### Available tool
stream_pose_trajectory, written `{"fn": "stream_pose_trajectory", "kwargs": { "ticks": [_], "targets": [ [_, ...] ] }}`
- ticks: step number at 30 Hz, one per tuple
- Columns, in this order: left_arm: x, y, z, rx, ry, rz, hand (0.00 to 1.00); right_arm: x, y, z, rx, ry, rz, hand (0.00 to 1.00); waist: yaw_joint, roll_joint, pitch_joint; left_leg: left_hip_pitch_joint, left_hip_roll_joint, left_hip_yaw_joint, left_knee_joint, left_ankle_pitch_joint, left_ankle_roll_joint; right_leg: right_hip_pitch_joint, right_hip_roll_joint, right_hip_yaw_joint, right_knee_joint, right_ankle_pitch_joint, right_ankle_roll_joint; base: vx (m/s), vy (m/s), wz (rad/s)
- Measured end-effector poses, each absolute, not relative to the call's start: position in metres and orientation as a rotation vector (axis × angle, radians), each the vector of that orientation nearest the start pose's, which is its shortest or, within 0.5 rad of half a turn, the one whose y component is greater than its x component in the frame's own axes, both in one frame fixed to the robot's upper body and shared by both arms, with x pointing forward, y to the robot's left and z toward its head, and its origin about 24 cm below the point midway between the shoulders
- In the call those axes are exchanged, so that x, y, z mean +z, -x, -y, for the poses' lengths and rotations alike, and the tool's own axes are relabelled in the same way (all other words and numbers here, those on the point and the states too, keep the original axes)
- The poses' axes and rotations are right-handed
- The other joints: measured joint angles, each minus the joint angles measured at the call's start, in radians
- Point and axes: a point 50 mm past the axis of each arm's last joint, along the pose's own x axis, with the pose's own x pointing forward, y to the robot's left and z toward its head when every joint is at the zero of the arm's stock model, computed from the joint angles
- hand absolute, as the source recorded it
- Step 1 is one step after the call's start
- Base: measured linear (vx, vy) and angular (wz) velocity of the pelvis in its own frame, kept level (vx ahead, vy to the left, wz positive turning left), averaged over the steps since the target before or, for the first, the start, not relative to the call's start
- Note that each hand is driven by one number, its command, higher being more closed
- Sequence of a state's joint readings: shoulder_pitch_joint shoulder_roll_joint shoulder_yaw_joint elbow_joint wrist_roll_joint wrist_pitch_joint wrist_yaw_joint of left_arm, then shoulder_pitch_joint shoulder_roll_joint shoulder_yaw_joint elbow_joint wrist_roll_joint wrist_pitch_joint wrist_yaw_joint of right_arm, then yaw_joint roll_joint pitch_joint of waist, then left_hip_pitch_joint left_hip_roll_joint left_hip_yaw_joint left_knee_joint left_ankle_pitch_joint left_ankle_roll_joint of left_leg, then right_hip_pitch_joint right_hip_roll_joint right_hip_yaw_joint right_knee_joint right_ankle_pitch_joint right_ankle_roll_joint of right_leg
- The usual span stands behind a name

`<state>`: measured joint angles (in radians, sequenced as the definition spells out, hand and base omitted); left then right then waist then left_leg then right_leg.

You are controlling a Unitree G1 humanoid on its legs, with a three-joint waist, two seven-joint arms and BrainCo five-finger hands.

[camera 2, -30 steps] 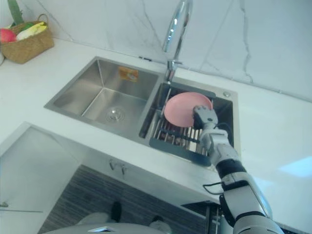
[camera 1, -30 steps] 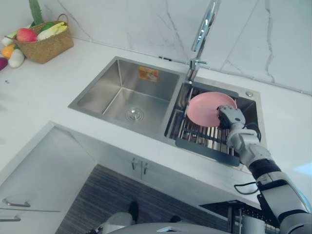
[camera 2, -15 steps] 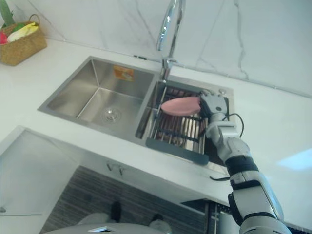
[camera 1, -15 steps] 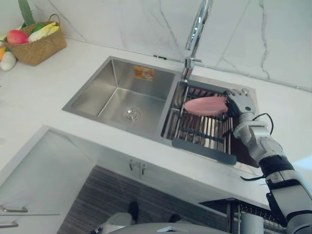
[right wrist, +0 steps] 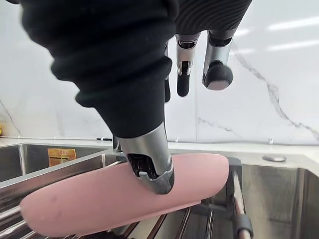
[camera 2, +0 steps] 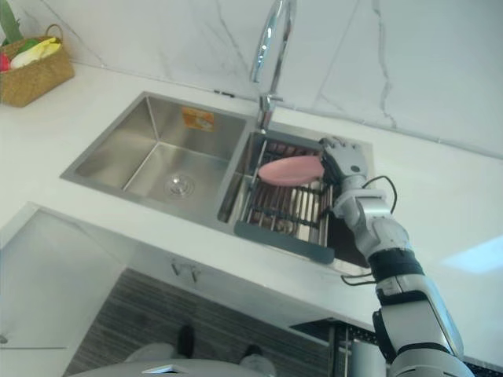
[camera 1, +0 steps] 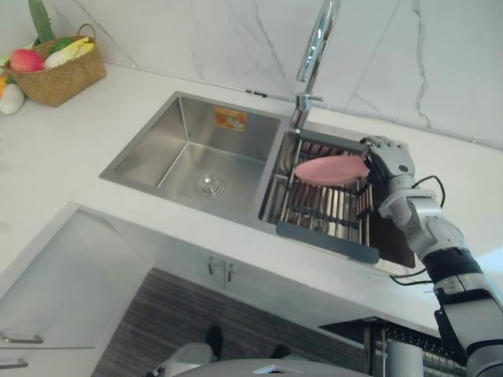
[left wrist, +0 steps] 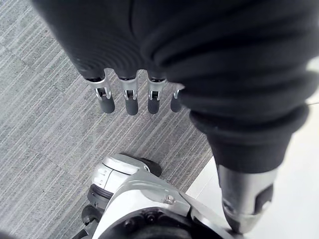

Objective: Walk over to the sink, pick up the cup, carry it to the dishwasher, place the cup inside the dishwasher, then close the dishwasher door

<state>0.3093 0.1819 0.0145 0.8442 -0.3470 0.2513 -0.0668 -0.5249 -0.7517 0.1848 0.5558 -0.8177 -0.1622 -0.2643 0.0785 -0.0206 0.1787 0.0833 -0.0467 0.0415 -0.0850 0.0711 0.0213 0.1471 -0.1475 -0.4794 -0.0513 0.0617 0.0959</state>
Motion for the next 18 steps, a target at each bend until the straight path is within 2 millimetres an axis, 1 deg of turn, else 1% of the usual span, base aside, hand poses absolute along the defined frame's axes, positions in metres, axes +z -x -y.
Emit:
{"fn": "stream_pose_trajectory", "kwargs": {
  "ticks": [2, 5, 12, 14, 18],
  "targets": [
    [-0.161, -0.024, -0.215, 0.264, 0.244, -1.347, 0.00, 0.129, -0.335, 0.277, -0.102, 1.569, 0.190, 0.00, 0.003, -0.005, -0.003, 0.000, 0.000, -0.001, 0.000, 0.000, 0.000, 0.000, 0.000, -0.001, 0.000, 0.000, 0.000, 0.00, 0.000, 0.00],
    [-0.161, -0.023, -0.214, 0.262, 0.242, -1.351, 0.00, 0.124, -0.336, 0.275, -0.063, 1.561, 0.157, 0.00, 0.004, -0.009, -0.006, 0.000, 0.000, -0.001, 0.000, 0.001, 0.001, 0.000, 0.000, -0.001, 0.000, 0.000, 0.000, 0.00, 0.000, 0.00],
    [-0.161, -0.023, -0.215, 0.270, 0.236, -1.353, 0.00, 0.109, -0.338, 0.256, 0.008, 1.503, 0.139, 0.00, 0.006, -0.019, -0.012, 0.002, 0.000, -0.007, 0.000, 0.002, 0.000, 0.006, 0.000, -0.006, 0.000, 0.001, -0.001, 0.00, 0.000, 0.00],
    [-0.161, -0.023, -0.215, 0.269, 0.236, -1.351, 0.00, 0.107, -0.339, 0.252, 0.017, 1.492, 0.142, 0.00, 0.007, -0.020, -0.012, 0.002, 0.000, -0.008, 0.000, 0.001, 0.000, 0.006, 0.000, -0.006, 0.000, 0.001, -0.001, 0.00, 0.000, 0.00],
    [-0.161, -0.023, -0.215, 0.270, 0.236, -1.351, 0.00, 0.106, -0.339, 0.252, 0.016, 1.489, 0.142, 0.00, 0.012, -0.025, -0.015, 0.001, 0.000, -0.009, 0.000, 0.002, 0.000, 0.007, 0.000, -0.008, 0.000, 0.002, -0.001, 0.00, 0.000, 0.00]
  ]
}}
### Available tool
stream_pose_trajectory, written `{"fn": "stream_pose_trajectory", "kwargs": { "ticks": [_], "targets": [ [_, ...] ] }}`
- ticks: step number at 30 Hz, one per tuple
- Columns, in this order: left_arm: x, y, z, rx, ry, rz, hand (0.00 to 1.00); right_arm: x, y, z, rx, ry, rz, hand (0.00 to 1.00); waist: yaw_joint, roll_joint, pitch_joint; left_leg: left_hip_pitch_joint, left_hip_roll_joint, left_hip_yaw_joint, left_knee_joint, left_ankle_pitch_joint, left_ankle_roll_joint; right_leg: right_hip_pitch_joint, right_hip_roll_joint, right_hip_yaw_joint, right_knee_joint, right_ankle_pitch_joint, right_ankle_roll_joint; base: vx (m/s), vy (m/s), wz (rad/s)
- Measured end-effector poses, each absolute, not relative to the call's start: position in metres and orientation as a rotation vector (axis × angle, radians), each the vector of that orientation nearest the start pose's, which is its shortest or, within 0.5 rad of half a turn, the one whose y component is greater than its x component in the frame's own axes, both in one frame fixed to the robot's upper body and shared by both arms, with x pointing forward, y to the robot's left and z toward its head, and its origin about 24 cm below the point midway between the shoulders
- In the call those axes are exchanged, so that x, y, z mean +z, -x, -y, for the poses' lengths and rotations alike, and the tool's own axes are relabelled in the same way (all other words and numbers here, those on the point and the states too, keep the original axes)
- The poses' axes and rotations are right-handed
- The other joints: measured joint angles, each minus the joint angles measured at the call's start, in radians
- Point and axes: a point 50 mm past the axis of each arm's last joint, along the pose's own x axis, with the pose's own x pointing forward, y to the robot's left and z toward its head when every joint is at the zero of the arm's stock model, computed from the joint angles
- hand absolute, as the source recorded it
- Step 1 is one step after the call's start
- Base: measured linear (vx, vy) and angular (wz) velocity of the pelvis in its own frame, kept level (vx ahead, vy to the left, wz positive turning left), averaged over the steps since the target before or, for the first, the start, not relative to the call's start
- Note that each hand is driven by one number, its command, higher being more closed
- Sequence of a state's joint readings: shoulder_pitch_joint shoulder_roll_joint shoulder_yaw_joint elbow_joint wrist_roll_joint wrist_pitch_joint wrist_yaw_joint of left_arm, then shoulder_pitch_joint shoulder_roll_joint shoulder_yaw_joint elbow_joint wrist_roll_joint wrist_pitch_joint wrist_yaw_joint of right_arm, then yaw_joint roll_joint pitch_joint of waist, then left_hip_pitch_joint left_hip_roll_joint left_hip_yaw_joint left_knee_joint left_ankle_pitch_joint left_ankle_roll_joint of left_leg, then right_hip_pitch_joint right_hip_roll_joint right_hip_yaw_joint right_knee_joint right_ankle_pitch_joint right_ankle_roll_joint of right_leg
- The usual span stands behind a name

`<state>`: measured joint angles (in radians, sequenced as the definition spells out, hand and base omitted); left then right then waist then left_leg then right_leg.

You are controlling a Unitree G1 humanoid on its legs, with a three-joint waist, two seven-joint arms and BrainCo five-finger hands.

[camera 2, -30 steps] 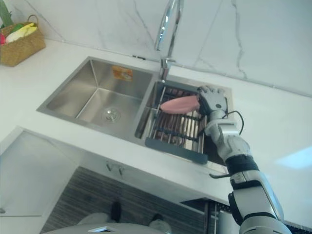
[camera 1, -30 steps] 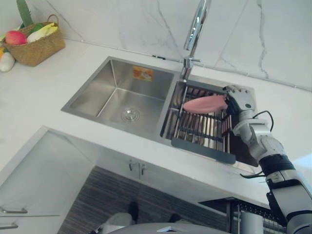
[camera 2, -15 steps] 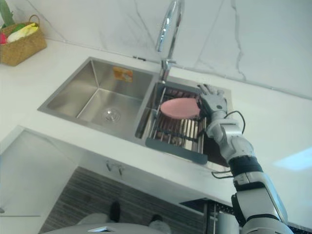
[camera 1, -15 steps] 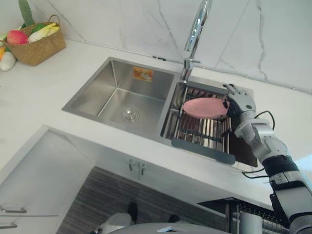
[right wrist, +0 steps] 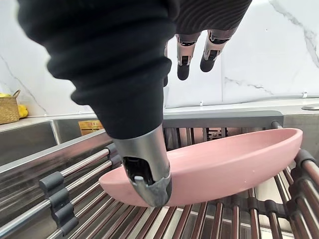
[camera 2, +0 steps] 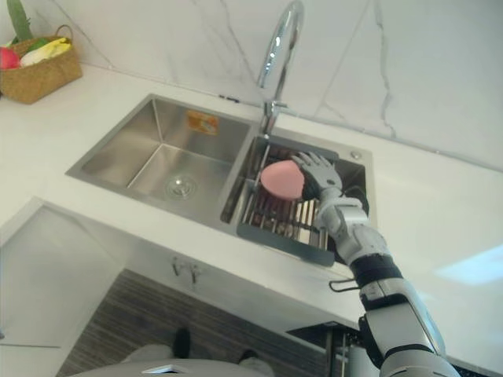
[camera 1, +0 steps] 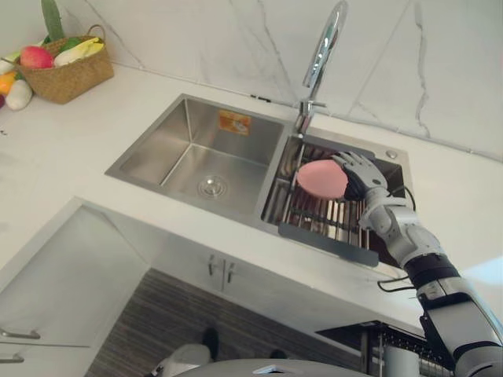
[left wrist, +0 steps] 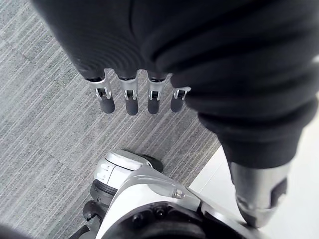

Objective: Walk over to the sink, pick up the cup, carry it to the dishwasher, place the cup inside the dishwasher, then close the dishwasher door

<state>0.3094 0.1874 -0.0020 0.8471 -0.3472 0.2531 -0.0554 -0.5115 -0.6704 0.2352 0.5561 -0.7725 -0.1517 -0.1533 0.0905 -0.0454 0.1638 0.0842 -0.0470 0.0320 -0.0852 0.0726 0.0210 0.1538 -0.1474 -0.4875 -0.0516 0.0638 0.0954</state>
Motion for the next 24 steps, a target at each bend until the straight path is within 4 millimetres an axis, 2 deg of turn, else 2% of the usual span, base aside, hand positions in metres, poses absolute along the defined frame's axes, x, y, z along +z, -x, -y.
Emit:
{"fn": "stream_pose_trajectory", "kwargs": {
  "ticks": [6, 13, 16, 18, 19, 21, 24],
  "targets": [
    [-0.161, -0.023, -0.215, 0.270, 0.235, -1.351, 0.00, 0.106, -0.338, 0.252, 0.018, 1.440, 0.139, 0.00, -0.003, -0.007, -0.004, 0.000, 0.000, 0.001, 0.000, 0.000, 0.000, 0.000, 0.000, 0.001, -0.002, 0.000, 0.000, 0.00, 0.000, 0.00],
    [-0.161, -0.023, -0.216, 0.270, 0.235, -1.351, 0.00, 0.100, -0.333, 0.249, 0.109, 1.248, 0.078, 0.00, -0.008, -0.008, -0.005, 0.001, 0.001, 0.018, 0.000, -0.001, -0.001, -0.003, 0.000, 0.010, -0.002, 0.001, 0.000, 0.00, 0.000, -0.03],
    [-0.161, -0.023, -0.216, 0.270, 0.236, -1.351, 0.00, 0.102, -0.332, 0.251, 0.139, 1.119, 0.042, 0.00, -0.011, -0.009, -0.005, 0.000, 0.003, 0.025, 0.000, -0.001, -0.001, -0.009, 0.001, 0.019, -0.001, 0.002, 0.000, 0.00, 0.003, -0.07],
    [-0.161, -0.023, -0.216, 0.272, 0.237, -1.352, 0.00, 0.106, -0.327, 0.253, 0.144, 0.942, 0.038, 0.00, -0.014, -0.009, -0.005, 0.001, 0.003, 0.029, 0.000, -0.002, 0.000, -0.010, 0.001, 0.024, -0.001, 0.002, 0.000, 0.01, 0.004, -0.06],
    [-0.161, -0.023, -0.216, 0.273, 0.238, -1.351, 0.00, 0.107, -0.327, 0.254, 0.141, 0.909, 0.039, 0.00, -0.014, -0.009, -0.006, 0.001, 0.003, 0.032, 0.000, -0.002, 0.000, -0.011, 0.001, 0.026, -0.001, 0.003, 0.000, 0.00, 0.009, -0.12],
    [-0.161, -0.023, -0.216, 0.272, 0.235, -1.351, 0.00, 0.117, -0.325, 0.261, 0.099, 0.764, 0.066, 0.00, -0.017, -0.008, -0.006, 0.001, 0.004, 0.046, 0.000, -0.003, 0.000, -0.017, 0.002, 0.038, -0.002, 0.007, -0.002, 0.00, 0.012, -0.14],
    [-0.161, -0.022, -0.217, 0.275, 0.226, -1.353, 0.00, 0.128, -0.320, 0.264, 0.053, 0.660, 0.133, 0.00, -0.032, -0.011, -0.007, 0.002, 0.004, 0.051, 0.000, -0.006, 0.001, -0.016, 0.001, 0.045, -0.002, 0.008, -0.001, 0.00, 0.007, -0.08]
  ]
}}
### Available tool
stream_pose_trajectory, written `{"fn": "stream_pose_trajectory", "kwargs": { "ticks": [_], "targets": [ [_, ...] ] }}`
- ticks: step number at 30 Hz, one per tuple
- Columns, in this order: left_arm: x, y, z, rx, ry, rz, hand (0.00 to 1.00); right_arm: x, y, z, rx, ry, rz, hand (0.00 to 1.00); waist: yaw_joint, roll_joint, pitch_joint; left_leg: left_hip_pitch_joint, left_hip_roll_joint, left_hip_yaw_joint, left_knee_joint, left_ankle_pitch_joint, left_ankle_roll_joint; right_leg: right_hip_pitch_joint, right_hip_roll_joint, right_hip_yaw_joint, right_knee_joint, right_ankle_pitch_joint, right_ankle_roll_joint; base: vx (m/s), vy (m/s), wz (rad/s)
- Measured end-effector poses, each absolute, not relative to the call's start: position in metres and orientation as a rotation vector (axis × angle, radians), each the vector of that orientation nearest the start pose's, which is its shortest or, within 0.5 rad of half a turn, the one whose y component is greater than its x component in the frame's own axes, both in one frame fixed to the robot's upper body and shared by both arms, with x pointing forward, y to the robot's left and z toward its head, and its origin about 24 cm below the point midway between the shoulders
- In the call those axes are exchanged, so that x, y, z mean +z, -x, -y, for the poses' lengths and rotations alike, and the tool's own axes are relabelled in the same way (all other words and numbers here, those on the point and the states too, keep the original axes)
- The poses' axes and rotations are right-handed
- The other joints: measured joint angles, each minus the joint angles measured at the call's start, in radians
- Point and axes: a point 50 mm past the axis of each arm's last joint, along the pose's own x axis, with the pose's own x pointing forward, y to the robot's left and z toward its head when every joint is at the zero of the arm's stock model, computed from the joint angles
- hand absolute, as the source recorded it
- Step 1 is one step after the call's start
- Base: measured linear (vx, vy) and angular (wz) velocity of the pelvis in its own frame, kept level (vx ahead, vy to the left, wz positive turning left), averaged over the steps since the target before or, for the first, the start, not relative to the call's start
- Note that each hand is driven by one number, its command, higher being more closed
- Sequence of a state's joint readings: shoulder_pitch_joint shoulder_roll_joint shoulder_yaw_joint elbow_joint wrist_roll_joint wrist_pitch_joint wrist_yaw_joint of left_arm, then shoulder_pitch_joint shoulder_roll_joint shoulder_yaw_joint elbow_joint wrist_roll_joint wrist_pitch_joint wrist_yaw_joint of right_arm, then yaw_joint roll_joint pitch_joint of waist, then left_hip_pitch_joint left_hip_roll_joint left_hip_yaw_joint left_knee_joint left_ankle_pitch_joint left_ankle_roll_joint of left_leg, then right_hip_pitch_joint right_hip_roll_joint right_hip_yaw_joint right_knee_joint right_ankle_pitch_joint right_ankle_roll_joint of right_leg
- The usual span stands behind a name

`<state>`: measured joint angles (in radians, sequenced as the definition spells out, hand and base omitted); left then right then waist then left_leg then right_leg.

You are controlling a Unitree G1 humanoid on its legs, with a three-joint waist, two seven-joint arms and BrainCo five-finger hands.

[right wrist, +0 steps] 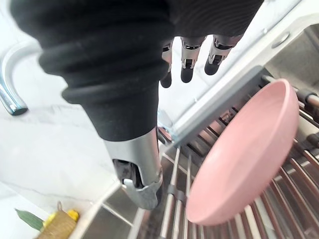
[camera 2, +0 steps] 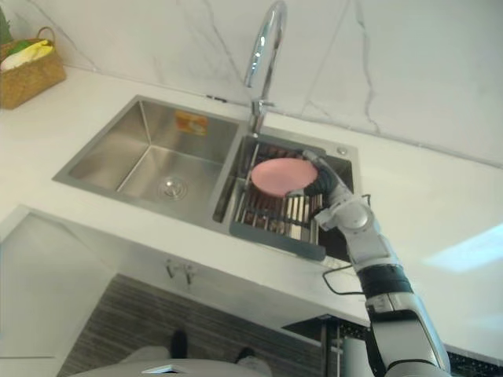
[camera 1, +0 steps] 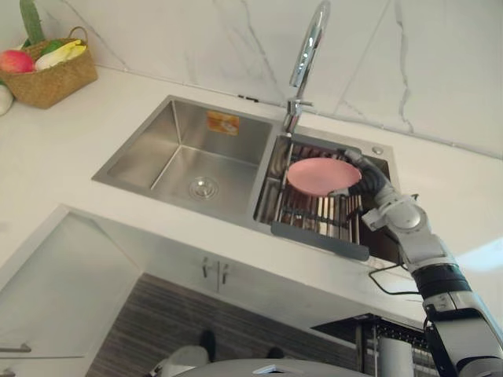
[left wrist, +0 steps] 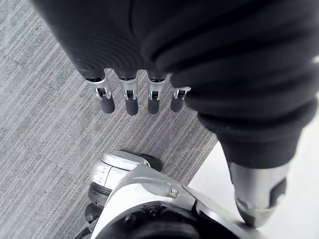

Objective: Walk over to the sink, pick up the cup, carry it to the dishwasher, place the cup inside the dishwasher, then close the dishwasher door

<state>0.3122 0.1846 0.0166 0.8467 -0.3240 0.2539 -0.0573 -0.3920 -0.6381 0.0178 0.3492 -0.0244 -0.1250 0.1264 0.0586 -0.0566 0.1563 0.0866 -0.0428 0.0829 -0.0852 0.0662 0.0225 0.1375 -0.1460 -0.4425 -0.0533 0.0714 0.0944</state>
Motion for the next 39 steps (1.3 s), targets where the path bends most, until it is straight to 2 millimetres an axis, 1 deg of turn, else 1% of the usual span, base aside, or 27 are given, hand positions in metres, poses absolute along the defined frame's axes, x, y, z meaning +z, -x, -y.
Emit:
{"fn": "stream_pose_trajectory", "kwargs": {
  "ticks": [3, 5, 8, 11, 15, 22, 26, 34, 37, 39],
  "targets": [
    [-0.161, -0.022, -0.217, 0.273, 0.217, -1.354, 0.00, 0.131, -0.317, 0.260, 0.062, 0.664, 0.158, 0.00, -0.009, 0.000, -0.001, 0.000, 0.001, 0.006, 0.000, -0.005, 0.001, 0.000, 0.000, 0.011, 0.000, 0.001, 0.000, -0.01, 0.009, -0.10],
    [-0.161, -0.022, -0.217, 0.274, 0.217, -1.353, 0.00, 0.129, -0.312, 0.262, 0.057, 0.676, 0.161, 0.00, -0.009, -0.002, -0.006, 0.002, 0.001, 0.015, 0.000, -0.009, 0.005, -0.002, 0.000, 0.019, -0.001, 0.001, 0.000, 0.00, 0.017, -0.12],
    [-0.161, -0.022, -0.218, 0.278, 0.220, -1.352, 0.00, 0.128, -0.310, 0.265, 0.047, 0.670, 0.154, 0.00, -0.016, -0.005, -0.010, 0.002, 0.001, 0.026, 0.000, -0.012, 0.006, -0.008, 0.000, 0.030, -0.001, 0.001, 0.000, 0.02, 0.013, -0.10],
    [-0.161, -0.023, -0.218, 0.278, 0.220, -1.351, 0.00, 0.131, -0.307, 0.262, 0.057, 0.685, 0.177, 0.00, -0.023, -0.005, -0.016, -0.002, 0.001, 0.031, 0.000, -0.015, 0.005, -0.016, 0.000, 0.037, -0.001, 0.002, 0.001, 0.02, 0.007, -0.07],
    [-0.161, -0.023, -0.218, 0.278, 0.219, -1.351, 0.00, 0.137, -0.306, 0.255, 0.074, 0.838, 0.217, 0.00, -0.031, -0.005, -0.021, 0.000, 0.001, 0.034, 0.000, -0.016, 0.002, -0.016, 0.000, 0.043, -0.001, 0.002, 0.002, 0.02, 0.000, -0.04],
    [-0.161, -0.023, -0.218, 0.278, 0.218, -1.350, 0.00, 0.134, -0.306, 0.250, 0.095, 0.977, 0.219, 0.00, -0.031, -0.004, -0.024, 0.000, 0.000, 0.033, 0.000, -0.017, 0.002, -0.016, 0.000, 0.041, 0.000, 0.001, 0.002, 0.00, 0.000, 0.00],
    [-0.161, -0.022, -0.218, 0.279, 0.218, -1.356, 0.00, 0.127, -0.306, 0.242, 0.133, 1.079, 0.207, 0.00, -0.030, -0.002, -0.027, -0.001, 0.000, 0.029, 0.000, -0.017, 0.002, -0.016, -0.001, 0.037, 0.001, 0.001, 0.003, 0.00, 0.003, 0.03],
    [-0.161, -0.022, -0.219, 0.281, 0.217, -1.360, 0.00, 0.104, -0.303, 0.233, 0.218, 1.159, 0.141, 0.00, -0.025, 0.001, -0.033, -0.008, -0.003, 0.004, 0.000, -0.013, 0.005, -0.010, -0.002, 0.011, 0.001, -0.002, 0.004, 0.00, 0.004, 0.08],
    [-0.161, -0.021, -0.219, 0.281, 0.216, -1.360, 0.00, 0.093, -0.303, 0.236, 0.233, 1.188, 0.092, 0.00, -0.024, 0.000, -0.033, -0.006, -0.004, -0.006, 0.000, -0.012, 0.006, 0.000, -0.004, -0.005, 0.000, -0.005, 0.005, 0.01, 0.005, 0.14],
    [-0.161, -0.022, -0.219, 0.280, 0.216, -1.359, 0.00, 0.087, -0.303, 0.240, 0.233, 1.215, 0.060, 0.00, -0.014, 0.001, -0.034, -0.007, -0.005, -0.010, 0.000, -0.011, 0.005, 0.000, -0.004, -0.008, 0.000, -0.006, 0.005, 0.01, 0.008, 0.08]
  ]
}}
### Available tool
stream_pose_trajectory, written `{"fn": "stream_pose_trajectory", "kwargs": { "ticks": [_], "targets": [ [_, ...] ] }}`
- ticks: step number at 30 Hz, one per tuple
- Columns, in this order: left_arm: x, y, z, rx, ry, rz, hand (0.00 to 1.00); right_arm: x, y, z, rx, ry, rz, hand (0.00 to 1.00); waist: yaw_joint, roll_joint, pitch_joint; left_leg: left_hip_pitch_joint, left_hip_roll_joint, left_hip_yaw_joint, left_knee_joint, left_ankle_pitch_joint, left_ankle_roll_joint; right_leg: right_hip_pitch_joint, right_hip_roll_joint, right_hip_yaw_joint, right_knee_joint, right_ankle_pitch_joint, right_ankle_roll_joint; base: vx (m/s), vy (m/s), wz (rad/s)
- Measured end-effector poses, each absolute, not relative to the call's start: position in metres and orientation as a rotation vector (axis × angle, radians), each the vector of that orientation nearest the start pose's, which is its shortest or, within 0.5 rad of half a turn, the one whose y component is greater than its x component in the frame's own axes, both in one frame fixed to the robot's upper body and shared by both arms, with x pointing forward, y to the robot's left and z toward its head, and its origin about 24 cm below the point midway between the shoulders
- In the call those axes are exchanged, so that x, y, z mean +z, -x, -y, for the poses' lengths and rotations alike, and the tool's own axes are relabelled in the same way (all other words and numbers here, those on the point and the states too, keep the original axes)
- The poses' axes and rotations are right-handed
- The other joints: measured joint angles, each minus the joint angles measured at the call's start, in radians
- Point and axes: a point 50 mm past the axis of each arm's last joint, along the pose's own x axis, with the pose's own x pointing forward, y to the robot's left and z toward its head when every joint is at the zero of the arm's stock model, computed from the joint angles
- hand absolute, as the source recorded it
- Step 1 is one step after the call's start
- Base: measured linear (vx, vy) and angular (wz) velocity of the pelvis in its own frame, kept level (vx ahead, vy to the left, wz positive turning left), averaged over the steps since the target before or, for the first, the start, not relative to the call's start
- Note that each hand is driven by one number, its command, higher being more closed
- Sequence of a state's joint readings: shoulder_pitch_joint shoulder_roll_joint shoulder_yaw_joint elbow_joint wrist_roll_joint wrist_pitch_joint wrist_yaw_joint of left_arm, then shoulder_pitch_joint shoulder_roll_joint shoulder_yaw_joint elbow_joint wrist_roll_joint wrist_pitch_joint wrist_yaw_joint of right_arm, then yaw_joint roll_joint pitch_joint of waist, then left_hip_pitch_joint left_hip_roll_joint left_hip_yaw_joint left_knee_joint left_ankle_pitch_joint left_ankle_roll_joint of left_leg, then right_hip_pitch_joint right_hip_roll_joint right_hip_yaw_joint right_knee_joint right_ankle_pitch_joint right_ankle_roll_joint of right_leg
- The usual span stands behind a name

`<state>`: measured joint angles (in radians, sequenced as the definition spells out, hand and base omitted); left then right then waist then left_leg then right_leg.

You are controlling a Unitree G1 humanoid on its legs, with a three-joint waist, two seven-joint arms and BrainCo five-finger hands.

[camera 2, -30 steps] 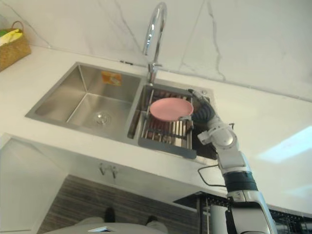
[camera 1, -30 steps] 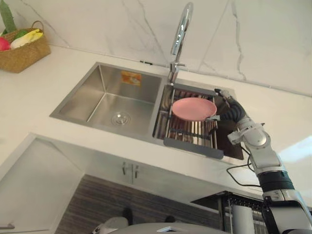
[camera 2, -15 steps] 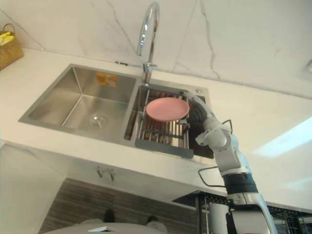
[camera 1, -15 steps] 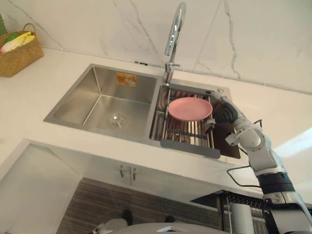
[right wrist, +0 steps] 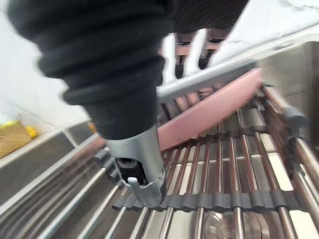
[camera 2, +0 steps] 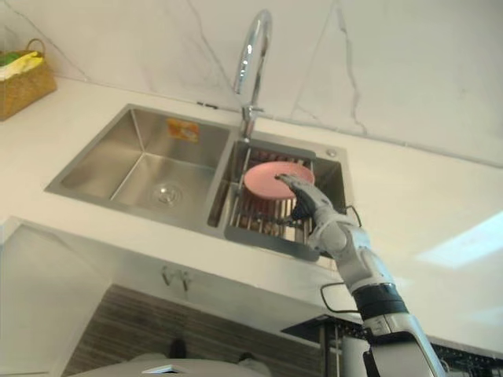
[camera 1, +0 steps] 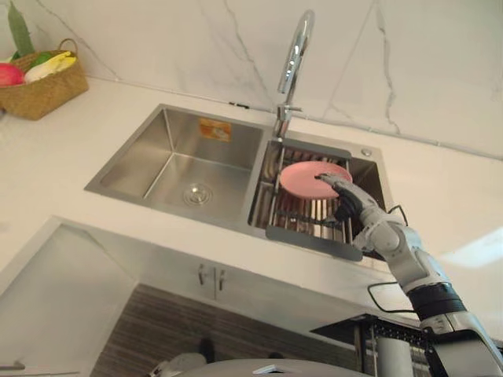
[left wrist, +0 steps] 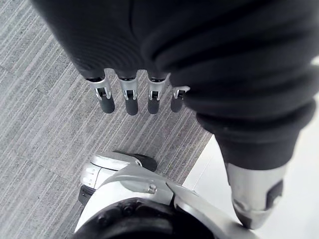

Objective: Walk over to the sink, pick up the cup, carry it to the dishwasher, place the cup inside the dishwasher, then close the dishwasher door

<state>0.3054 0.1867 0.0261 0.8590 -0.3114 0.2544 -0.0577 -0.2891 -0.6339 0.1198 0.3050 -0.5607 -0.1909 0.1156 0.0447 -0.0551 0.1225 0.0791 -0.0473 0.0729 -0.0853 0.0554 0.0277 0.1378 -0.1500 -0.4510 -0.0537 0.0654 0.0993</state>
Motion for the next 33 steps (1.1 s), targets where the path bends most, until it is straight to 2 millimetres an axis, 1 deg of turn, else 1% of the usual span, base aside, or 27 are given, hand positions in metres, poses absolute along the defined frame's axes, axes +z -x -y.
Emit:
{"fn": "stream_pose_trajectory", "kwargs": {
  "ticks": [7, 12, 14, 16, 19, 22, 23, 27, 33],
  "targets": [
    [-0.161, -0.022, -0.220, 0.278, 0.215, -1.357, 0.00, 0.079, -0.305, 0.238, 0.197, 1.338, 0.071, 0.00, 0.005, 0.000, 0.000, -0.002, -0.002, -0.020, 0.000, 0.011, 0.001, 0.000, 0.000, -0.018, 0.000, 0.000, 0.000, 0.01, 0.003, 0.08],
    [-0.161, -0.023, -0.218, 0.270, 0.213, -1.357, 0.00, 0.072, -0.311, 0.233, 0.201, 1.427, 0.048, 0.00, 0.011, 0.000, 0.000, -0.006, -0.002, -0.025, 0.000, 0.016, -0.002, 0.001, 0.000, -0.028, 0.000, 0.002, -0.002, -0.02, 0.008, 0.06],
    [-0.161, -0.023, -0.218, 0.269, 0.212, -1.357, 0.00, 0.068, -0.315, 0.232, 0.179, 1.427, 0.035, 0.00, 0.012, 0.001, 0.000, -0.008, -0.001, -0.031, 0.000, 0.017, -0.003, 0.001, 0.000, -0.029, 0.000, 0.003, -0.003, 0.00, 0.000, 0.00],
    [-0.161, -0.023, -0.218, 0.267, 0.211, -1.357, 0.00, 0.063, -0.316, 0.232, 0.167, 1.469, 0.016, 0.00, 0.014, 0.002, 0.001, -0.011, -0.002, -0.033, 0.000, 0.018, -0.004, 0.002, 0.000, -0.030, 0.000, 0.000, -0.003, -0.04, 0.012, 0.01],
    [-0.162, -0.023, -0.216, 0.253, 0.205, -1.361, 0.00, 0.061, -0.316, 0.231, 0.154, 1.524, 0.021, 0.00, 0.020, 0.005, 0.003, -0.013, -0.002, -0.035, 0.000, 0.018, -0.004, 0.003, 0.000, -0.031, 0.000, -0.004, -0.004, -0.01, 0.005, 0.00],
    [-0.162, -0.023, -0.216, 0.252, 0.204, -1.361, 0.00, 0.056, -0.316, 0.233, 0.132, 1.537, 0.007, 0.00, 0.021, 0.007, 0.005, -0.015, -0.003, -0.041, 0.000, 0.017, -0.004, 0.004, 0.000, -0.035, 0.000, -0.004, -0.004, 0.00, 0.005, 0.04],
    [-0.162, -0.024, -0.216, 0.251, 0.204, -1.361, 0.00, 0.054, -0.317, 0.237, 0.116, 1.560, -0.018, 1.00, 0.023, 0.008, 0.005, -0.017, -0.003, -0.044, 0.000, 0.018, -0.004, 0.004, 0.000, -0.039, 0.000, -0.005, -0.003, 0.02, 0.007, 0.09],
    [-0.162, -0.024, -0.216, 0.250, 0.204, -1.359, 0.00, 0.054, -0.320, 0.244, 0.074, 1.584, -0.058, 1.00, 0.033, 0.010, 0.006, -0.017, -0.004, -0.055, 0.000, 0.018, -0.005, 0.010, 0.000, -0.054, 0.000, -0.004, -0.004, 0.03, 0.005, 0.10],
    [-0.162, -0.024, -0.214, 0.237, 0.211, -1.358, 0.00, 0.063, -0.330, 0.245, 0.000, 1.607, -0.013, 1.00, 0.041, 0.019, 0.018, -0.008, -0.005, -0.073, 0.000, 0.027, 0.001, 0.020, 0.001, -0.071, 0.000, -0.007, -0.001, 0.04, 0.000, 0.09]
  ]
}}
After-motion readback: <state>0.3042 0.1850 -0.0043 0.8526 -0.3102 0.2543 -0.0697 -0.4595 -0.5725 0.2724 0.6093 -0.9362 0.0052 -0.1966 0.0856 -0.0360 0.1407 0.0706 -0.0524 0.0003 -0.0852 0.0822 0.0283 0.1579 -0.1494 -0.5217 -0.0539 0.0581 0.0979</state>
